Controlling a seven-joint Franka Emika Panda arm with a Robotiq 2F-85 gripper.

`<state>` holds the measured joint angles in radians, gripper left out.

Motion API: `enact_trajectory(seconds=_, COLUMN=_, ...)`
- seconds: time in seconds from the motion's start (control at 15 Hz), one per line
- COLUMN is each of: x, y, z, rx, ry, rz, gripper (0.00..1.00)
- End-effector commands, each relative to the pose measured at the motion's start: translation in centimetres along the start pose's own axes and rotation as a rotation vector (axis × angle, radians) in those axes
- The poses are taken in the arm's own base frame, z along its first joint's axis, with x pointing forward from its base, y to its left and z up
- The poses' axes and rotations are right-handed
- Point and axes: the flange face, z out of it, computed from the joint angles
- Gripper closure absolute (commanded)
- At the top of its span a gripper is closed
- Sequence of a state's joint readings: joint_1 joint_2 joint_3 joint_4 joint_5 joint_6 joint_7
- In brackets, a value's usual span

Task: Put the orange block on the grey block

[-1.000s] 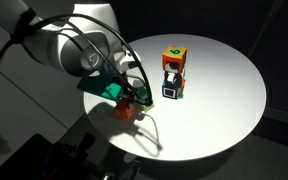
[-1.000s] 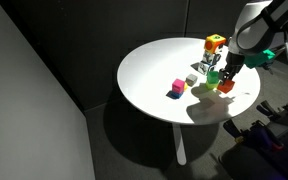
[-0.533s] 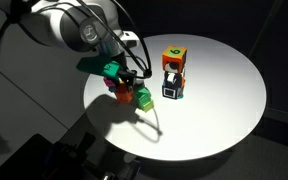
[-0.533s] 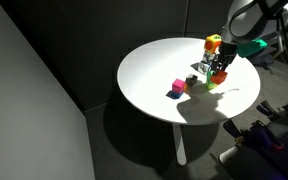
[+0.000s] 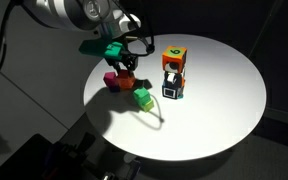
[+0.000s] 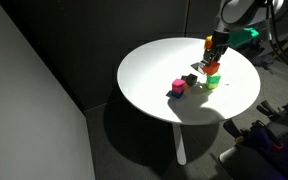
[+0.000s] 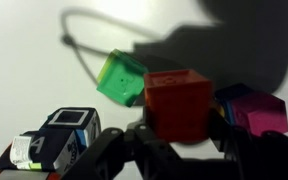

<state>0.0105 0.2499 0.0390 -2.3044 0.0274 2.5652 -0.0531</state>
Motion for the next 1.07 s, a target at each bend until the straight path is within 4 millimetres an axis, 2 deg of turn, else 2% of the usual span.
enact_trajectory(seconds=0.0, x=2.3, y=-0.2, z=-0.4, rx=-0.009, ry=-0.001, rz=0.009, gripper=0.69)
enact_trajectory(seconds=1.0, x=7.5, y=-1.8, z=4.4, rx=-0.023, ry=-0.020, rz=-0.023, gripper=0.69)
